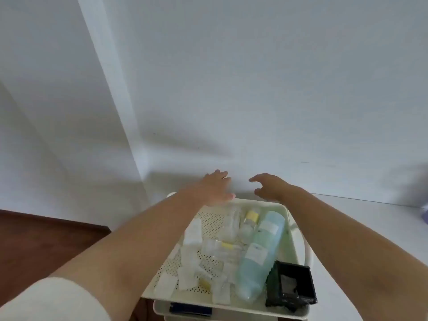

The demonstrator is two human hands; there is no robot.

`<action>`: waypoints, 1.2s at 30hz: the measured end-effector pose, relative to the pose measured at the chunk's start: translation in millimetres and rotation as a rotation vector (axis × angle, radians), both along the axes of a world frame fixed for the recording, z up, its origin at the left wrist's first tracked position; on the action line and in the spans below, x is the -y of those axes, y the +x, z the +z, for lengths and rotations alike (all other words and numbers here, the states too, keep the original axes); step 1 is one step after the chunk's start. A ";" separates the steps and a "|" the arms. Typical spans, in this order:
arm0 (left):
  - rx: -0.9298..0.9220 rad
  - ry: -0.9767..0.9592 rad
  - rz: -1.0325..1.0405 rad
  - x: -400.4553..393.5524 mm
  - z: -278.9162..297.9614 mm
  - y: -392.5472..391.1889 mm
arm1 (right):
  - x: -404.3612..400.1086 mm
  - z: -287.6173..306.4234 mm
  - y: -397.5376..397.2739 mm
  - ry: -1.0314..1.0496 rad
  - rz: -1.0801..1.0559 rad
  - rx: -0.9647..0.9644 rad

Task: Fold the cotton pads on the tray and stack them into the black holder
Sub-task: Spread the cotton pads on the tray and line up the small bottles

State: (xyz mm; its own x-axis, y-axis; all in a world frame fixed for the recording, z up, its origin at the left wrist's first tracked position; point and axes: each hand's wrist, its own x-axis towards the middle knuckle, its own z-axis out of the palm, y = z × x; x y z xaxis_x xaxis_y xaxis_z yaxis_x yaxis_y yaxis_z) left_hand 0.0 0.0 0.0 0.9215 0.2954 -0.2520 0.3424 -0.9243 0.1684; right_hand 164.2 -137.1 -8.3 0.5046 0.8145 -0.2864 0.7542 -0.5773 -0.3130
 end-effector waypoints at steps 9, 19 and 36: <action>-0.038 -0.327 -0.041 85.7 -74.8 -41.5 | 83.7 -66.0 -20.4 -0.299 0.166 -0.058; 0.039 -0.076 0.015 143.6 -130.6 -70.9 | 90.8 -94.1 -25.2 -0.186 0.152 -0.144; 0.084 -0.243 0.288 127.3 -82.7 -69.3 | 92.9 -107.7 -24.9 -0.056 0.099 -0.043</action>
State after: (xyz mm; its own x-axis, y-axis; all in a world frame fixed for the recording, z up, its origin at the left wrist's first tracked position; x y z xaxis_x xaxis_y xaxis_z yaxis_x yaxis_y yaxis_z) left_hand -69.3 -127.3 -82.7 0.8298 0.4867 -0.2732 0.5581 -0.7220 0.4090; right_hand 139.3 -230.0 -116.1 0.4083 0.8421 -0.3525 0.7949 -0.5178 -0.3162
